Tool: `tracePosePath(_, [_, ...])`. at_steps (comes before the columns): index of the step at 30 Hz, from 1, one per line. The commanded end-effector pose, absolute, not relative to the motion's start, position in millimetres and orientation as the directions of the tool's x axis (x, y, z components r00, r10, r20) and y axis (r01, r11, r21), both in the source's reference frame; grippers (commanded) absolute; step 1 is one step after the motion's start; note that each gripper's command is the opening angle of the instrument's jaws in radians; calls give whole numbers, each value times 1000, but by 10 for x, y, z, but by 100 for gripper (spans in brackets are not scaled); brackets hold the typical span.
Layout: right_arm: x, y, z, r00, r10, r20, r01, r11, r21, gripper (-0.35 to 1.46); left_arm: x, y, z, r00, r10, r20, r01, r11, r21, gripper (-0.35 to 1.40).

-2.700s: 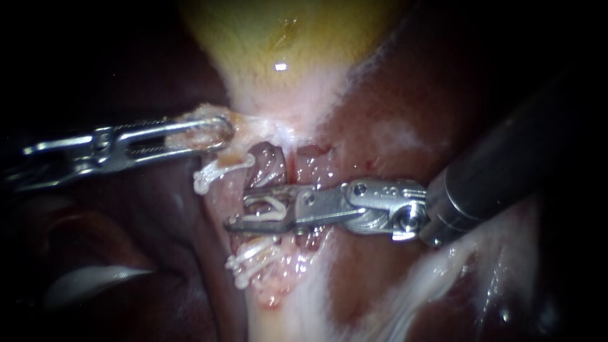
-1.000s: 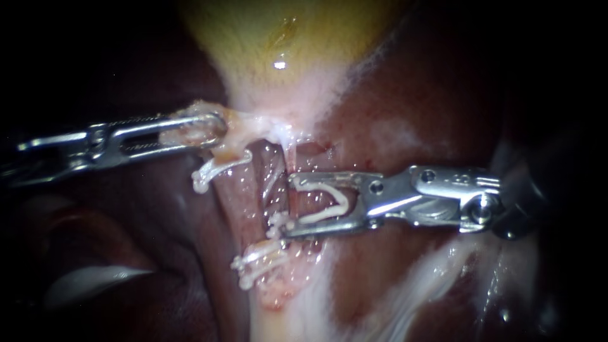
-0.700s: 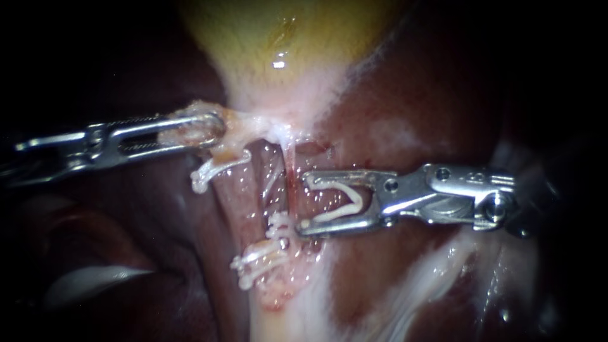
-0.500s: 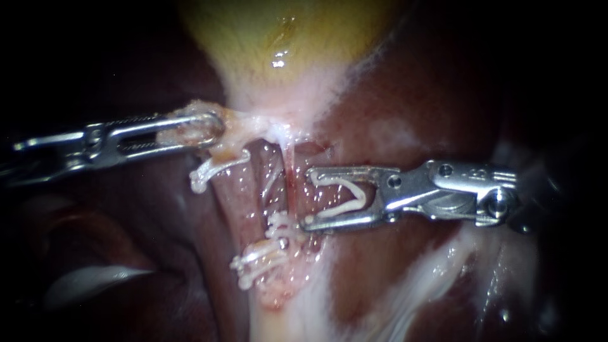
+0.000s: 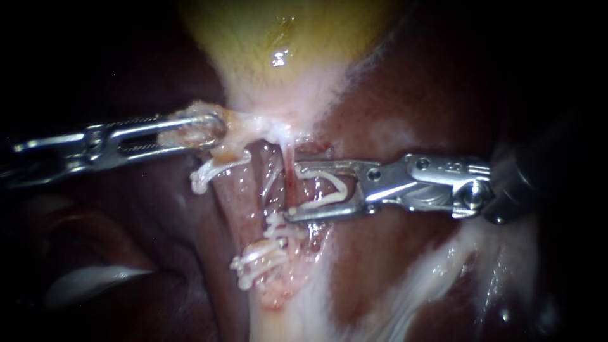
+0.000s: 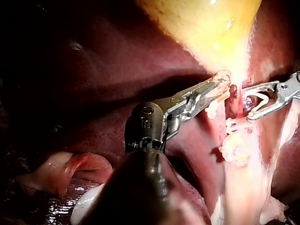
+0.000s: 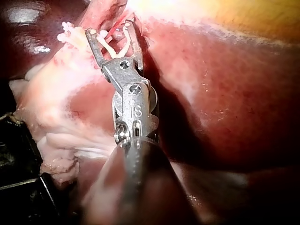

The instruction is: Clipping third clip right tube

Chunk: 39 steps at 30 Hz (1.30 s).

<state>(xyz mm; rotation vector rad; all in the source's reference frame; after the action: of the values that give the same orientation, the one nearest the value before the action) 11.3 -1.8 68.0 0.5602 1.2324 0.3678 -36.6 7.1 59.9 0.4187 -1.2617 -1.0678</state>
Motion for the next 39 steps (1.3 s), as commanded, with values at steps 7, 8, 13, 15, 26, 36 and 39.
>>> tracePosePath(7, [126, -19, 685, 270, 583, -766, 30, 790, 612, 50, -367, 71, 599, -66, -826, 559, 416, 487, 768, -35])
tracePosePath(8, [128, -19, 686, 261, 589, -765, 34, 786, 617, 50, -367, 71, 599, -66, -826, 559, 416, 487, 768, -35])
tracePosePath(13, [136, -19, 686, 217, 635, -741, 46, 752, 658, 50, -368, 71, 599, -66, -826, 559, 416, 487, 768, -35])
tracePosePath(15, [137, -19, 686, 199, 649, -734, 52, 741, 669, 50, -368, 71, 599, -66, -826, 559, 416, 487, 768, -35])
tracePosePath(26, [141, -15, 685, 143, 702, -698, 66, 697, 714, 48, -368, 72, 599, -66, -826, 559, 416, 487, 768, -35])
tracePosePath(36, [139, -16, 679, 143, 763, -630, 57, 630, 775, 5, -368, 72, 600, -66, -826, 559, 416, 487, 768, -35])
tracePosePath(39, [138, -16, 678, 143, 778, -612, 48, 612, 789, -26, -368, 72, 600, -66, -826, 560, 416, 487, 768, -35])
